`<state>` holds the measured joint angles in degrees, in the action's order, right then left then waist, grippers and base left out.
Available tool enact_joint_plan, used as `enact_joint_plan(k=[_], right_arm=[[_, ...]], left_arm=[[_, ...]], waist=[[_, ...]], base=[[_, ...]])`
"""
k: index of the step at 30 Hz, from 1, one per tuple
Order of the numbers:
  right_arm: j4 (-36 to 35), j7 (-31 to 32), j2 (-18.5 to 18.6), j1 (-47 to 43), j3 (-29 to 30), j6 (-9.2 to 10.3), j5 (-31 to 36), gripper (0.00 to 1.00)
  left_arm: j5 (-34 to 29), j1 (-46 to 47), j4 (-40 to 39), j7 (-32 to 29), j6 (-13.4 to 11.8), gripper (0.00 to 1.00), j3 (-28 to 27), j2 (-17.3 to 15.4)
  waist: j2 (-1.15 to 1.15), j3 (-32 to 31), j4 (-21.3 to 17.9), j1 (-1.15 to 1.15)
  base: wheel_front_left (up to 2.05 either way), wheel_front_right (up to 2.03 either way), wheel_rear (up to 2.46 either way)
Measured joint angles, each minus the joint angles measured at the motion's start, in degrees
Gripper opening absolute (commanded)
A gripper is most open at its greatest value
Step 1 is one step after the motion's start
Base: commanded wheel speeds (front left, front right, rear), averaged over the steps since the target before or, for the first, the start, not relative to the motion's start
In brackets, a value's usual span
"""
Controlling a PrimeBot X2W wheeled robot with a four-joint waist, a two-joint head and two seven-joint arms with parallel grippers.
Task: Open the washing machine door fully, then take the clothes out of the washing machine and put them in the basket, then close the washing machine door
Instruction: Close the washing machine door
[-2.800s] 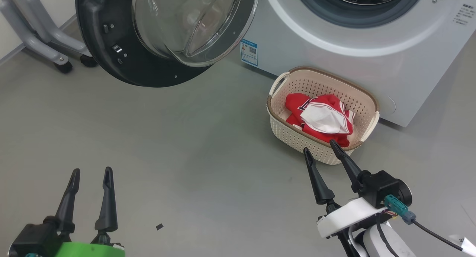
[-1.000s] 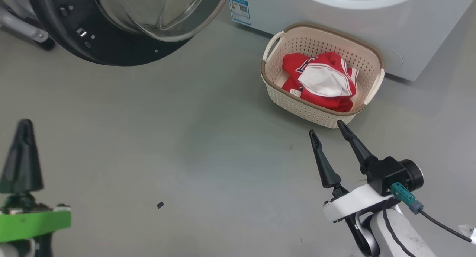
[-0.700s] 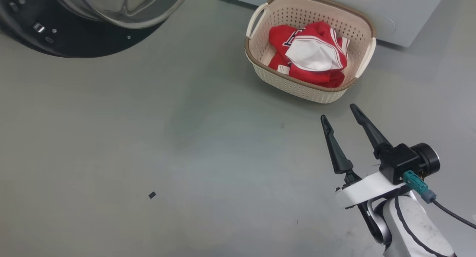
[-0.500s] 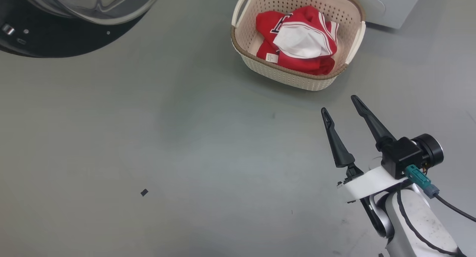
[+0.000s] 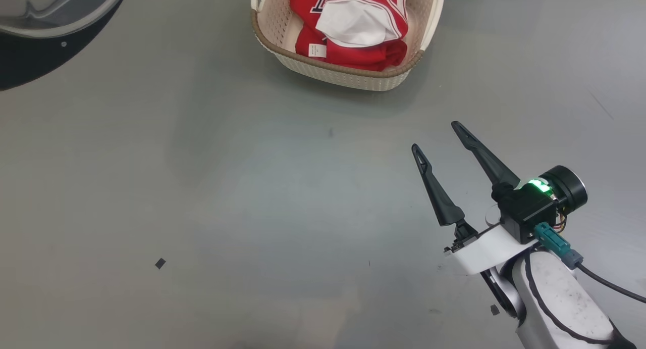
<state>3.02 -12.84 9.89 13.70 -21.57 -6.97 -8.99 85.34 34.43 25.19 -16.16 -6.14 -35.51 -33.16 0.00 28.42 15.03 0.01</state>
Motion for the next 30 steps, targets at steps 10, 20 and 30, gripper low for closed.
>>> enact_joint_plan(k=[10, 20, 30], right_arm=[[-1.1, 0.0, 0.0, 0.2, -1.7, 0.00, 0.2, 1.00], [-2.9, 0.0, 0.7, 0.2, -2.2, -0.01, 0.6, 1.00], [-4.5, 0.2, 1.6, 0.2, -1.1, 0.01, 0.6, 1.00]], left_arm=[[2.2, 5.3, 7.3, -2.7, -0.7, 0.00, -2.6, -3.7], [3.4, 12.2, 14.5, -3.7, -0.7, 0.00, -2.4, -5.5], [3.4, 17.9, 21.0, -4.2, -0.7, 0.00, 0.2, -5.5]], waist=[[0.00, 1.4, -4.1, 0.00], [0.00, 2.9, -7.5, 0.00], [0.00, 4.7, -8.3, -0.01]], base=[[0.00, 0.00, 0.00], [0.00, 0.00, 0.00], [0.00, 0.00, 0.00]])
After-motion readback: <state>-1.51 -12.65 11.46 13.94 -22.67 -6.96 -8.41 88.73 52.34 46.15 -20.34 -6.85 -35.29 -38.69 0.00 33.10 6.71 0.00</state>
